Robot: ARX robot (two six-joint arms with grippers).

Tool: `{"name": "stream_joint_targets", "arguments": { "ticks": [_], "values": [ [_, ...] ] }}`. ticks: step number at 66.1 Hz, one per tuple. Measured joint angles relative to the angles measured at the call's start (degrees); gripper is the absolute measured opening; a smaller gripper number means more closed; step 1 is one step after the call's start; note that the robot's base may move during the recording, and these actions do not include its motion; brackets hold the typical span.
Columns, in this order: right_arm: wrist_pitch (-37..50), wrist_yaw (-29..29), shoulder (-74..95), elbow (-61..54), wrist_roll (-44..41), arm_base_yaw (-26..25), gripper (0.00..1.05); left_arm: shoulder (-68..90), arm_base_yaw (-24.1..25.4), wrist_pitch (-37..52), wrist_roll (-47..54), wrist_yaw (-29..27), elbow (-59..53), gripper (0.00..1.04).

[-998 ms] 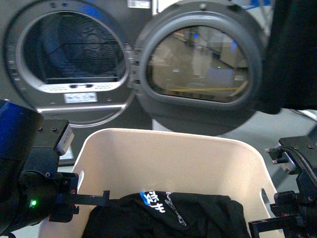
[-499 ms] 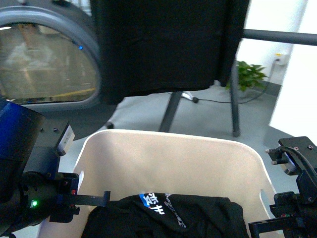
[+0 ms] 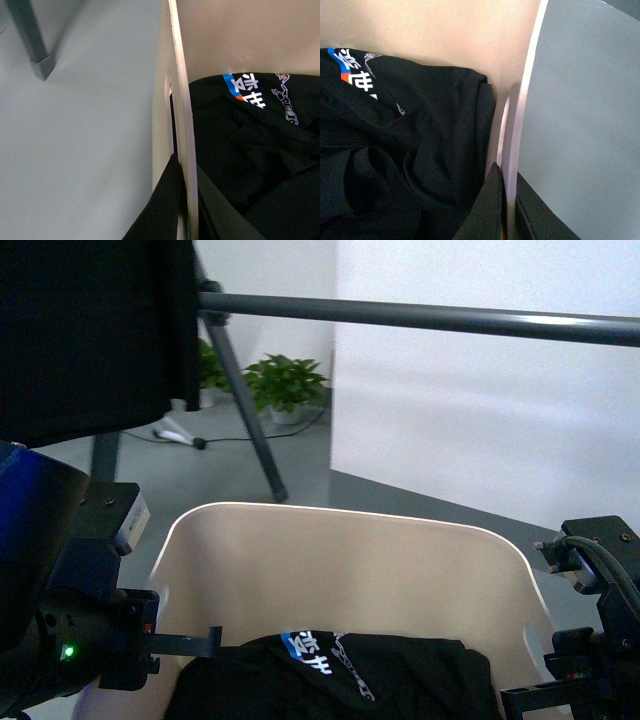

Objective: Move hamper under clothes hanger

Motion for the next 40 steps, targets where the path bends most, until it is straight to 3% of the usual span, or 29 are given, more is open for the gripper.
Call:
{"name": "stream_joint_targets", "arguments": {
  "ticks": [40],
  "values": [
    [0.0, 1.42, 0.0, -0.33, -0.09, -0.61, 0.03, 0.31, -1.09, 0.09, -0.11, 1.29, 0.07, 0.04]
  ]
}}
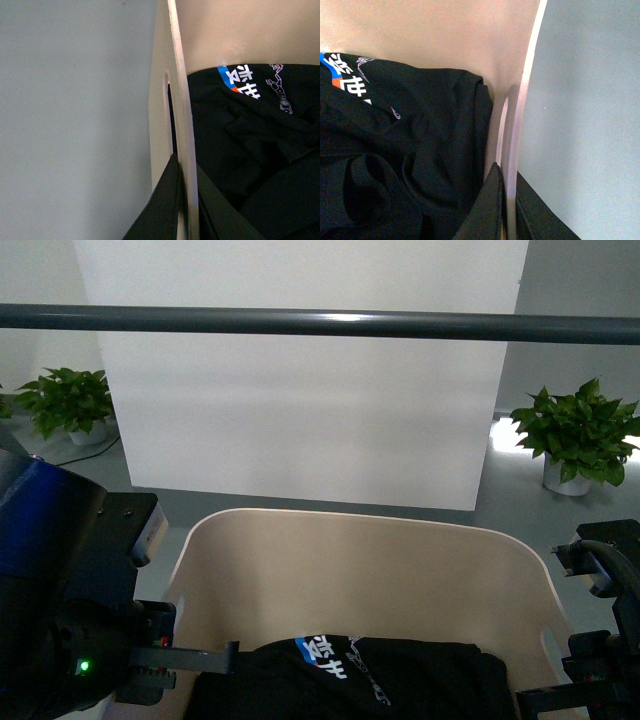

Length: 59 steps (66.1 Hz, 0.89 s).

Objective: Move hamper under clothes hanger

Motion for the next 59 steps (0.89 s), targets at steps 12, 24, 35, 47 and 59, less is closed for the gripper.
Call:
{"name": "stream_joint_targets", "arguments": {
  "ticks": [12, 24, 35, 47, 59],
  "values": [
    [0.0, -2.23, 0.0, 0.0, 0.0, 0.94, 0.03, 0.0, 1.11, 0.0, 0.02, -1.97, 0.0, 0.04],
    [0.0, -1.46, 0.0, 0.0, 0.0, 0.85, 0.03, 0.0, 1.07, 0.0, 0.02, -1.07, 0.0, 0.04],
    [0.0, -1.57, 0.0, 0.0, 0.0, 0.83, 0.03, 0.0, 1.07, 0.0, 0.02, -1.29, 0.0, 0.04],
    [6.34, 2.54, 1.86, -0.52, 4.98, 1.44, 0.03, 3.06, 0.39, 9.66, -1.2, -9.18, -0.85, 0.04],
    [7.1, 3.78, 8.13, 4.02, 10.95, 1.81, 0.03, 9.55, 2.69, 6.78, -2.14, -7.39, 5.31, 0.04]
  ]
}}
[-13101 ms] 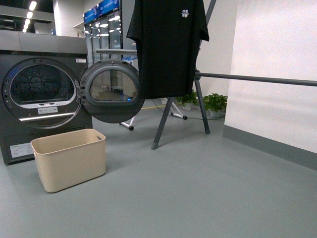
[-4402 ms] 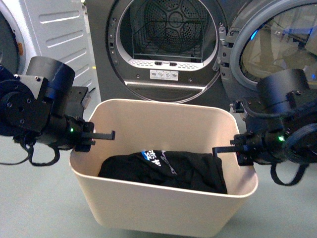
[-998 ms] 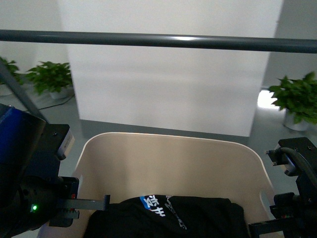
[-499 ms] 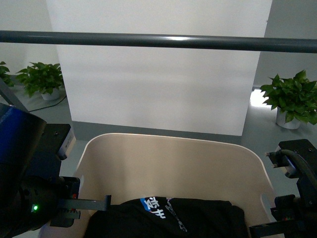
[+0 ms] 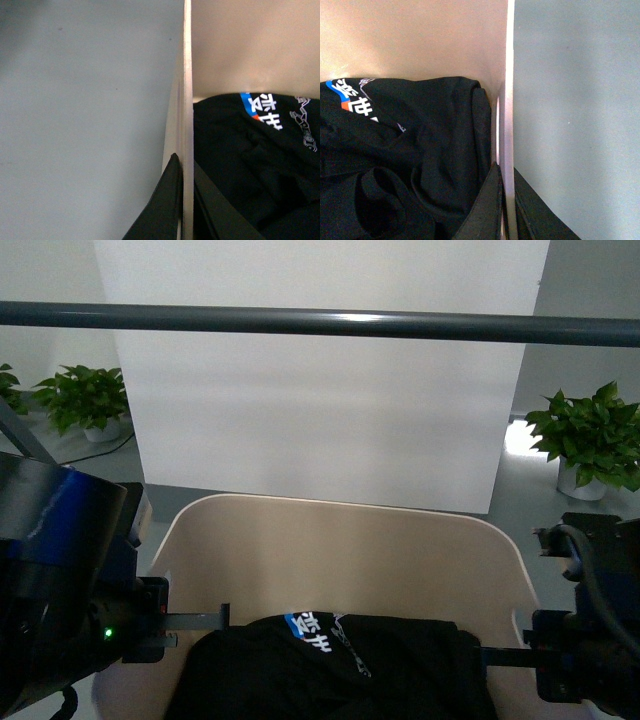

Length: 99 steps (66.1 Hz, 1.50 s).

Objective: Move hamper under clothes hanger

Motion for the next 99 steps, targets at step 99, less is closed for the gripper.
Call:
{"name": "stream_joint_targets", "arguments": {
  "ticks": [99],
  "values": [
    [-7.72, -0.31, 27.23, 20.9, -2.05, -1.9, 0.03, 27.08, 5.29, -6.82, -1.77, 7.06, 20.46, 0.04]
  ]
}}
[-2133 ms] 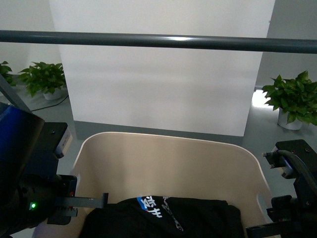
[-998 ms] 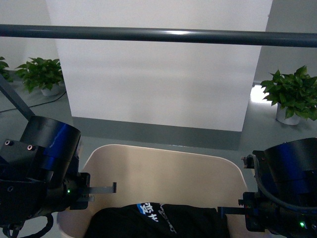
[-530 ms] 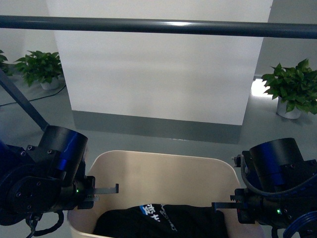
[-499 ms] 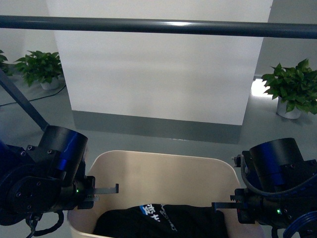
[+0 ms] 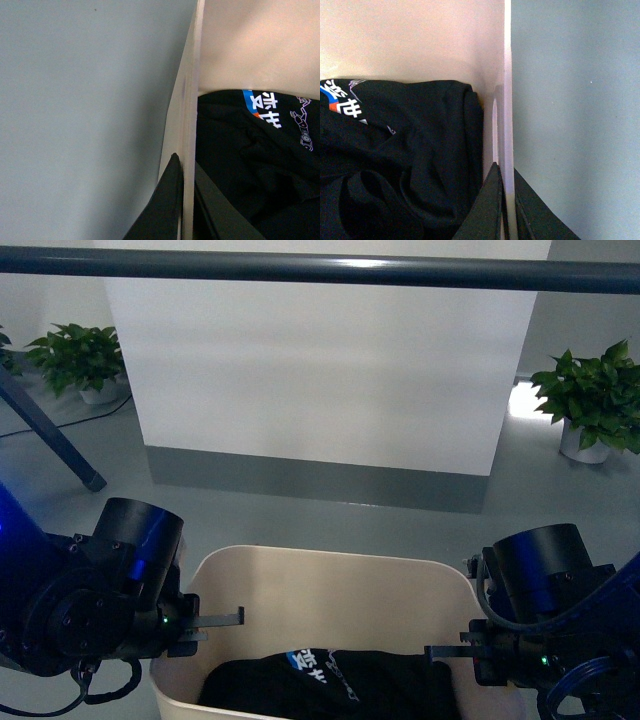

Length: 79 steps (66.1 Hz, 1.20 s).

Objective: Move hamper under clothes hanger

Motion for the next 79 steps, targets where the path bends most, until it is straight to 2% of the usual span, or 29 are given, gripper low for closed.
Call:
{"name": "stream_joint_targets", "arguments": {
  "ticks": [47, 51, 59, 61, 70, 79],
  "values": [
    [1.14, 0.42, 1.29, 0.48, -0.02, -0.07, 0.03, 0.61, 0.02, -1.49, -1.14, 2.23, -1.05, 0.05],
    [1.25, 0.39, 1.31, 0.44, -0.04, -0.07, 0.05, 0.61, 0.02, -1.57, -1.62, 2.34, -1.09, 0.14],
    [1.29, 0.15, 1.57, 0.35, -0.07, -0.04, 0.21, 0.59, 0.02, -1.62, -2.34, 3.3, -1.07, 0.32],
    [1.38, -0.09, 1.6, 0.33, -0.07, -0.04, 0.27, 0.59, 0.02, -1.62, -2.4, 3.43, -1.07, 0.36],
    [1.9, -0.68, 1.6, 0.15, -0.07, 0.15, 0.57, 0.35, -0.04, -1.62, -3.37, 4.31, -1.07, 0.66],
    [2.6, -0.68, 1.42, -0.55, -0.04, 0.17, 0.74, -0.72, -0.04, -1.16, -3.85, 4.26, -1.33, 0.86]
  ]
}}
